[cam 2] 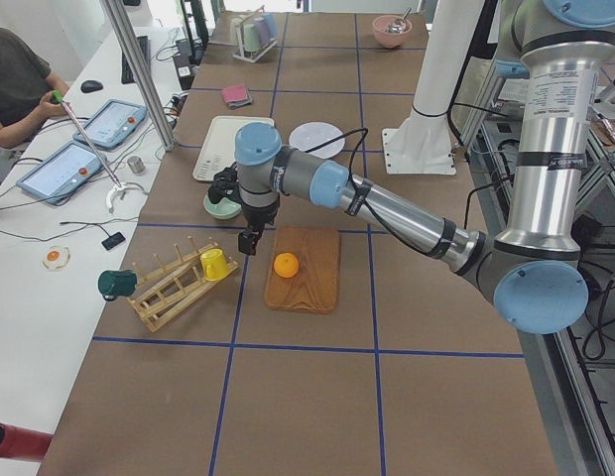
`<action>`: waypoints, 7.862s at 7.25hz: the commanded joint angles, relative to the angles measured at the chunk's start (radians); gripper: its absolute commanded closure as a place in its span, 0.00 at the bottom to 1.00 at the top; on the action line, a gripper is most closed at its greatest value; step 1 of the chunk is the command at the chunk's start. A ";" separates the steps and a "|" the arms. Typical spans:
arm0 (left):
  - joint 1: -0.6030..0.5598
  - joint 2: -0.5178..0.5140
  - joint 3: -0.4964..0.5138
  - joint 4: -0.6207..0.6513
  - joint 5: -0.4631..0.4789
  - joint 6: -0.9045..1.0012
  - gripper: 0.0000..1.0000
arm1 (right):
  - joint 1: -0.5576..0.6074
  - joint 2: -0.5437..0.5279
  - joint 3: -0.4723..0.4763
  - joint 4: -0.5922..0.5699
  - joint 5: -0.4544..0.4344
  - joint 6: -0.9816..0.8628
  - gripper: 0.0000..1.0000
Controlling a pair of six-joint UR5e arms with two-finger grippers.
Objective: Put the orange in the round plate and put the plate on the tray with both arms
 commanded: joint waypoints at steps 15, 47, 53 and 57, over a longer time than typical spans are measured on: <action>0.296 -0.012 0.011 -0.097 0.164 -0.096 0.01 | 0.000 -0.017 0.013 0.001 0.003 -0.015 0.00; 0.679 -0.476 0.248 -0.326 0.190 -0.902 0.90 | -0.002 -0.011 0.013 0.002 0.017 0.002 0.00; 0.951 -0.844 0.473 -0.175 0.483 -1.126 0.89 | -0.020 -0.031 0.004 0.099 0.018 0.000 0.00; 1.002 -0.847 0.517 -0.177 0.537 -1.126 0.72 | -0.020 -0.034 0.002 0.099 0.017 0.000 0.00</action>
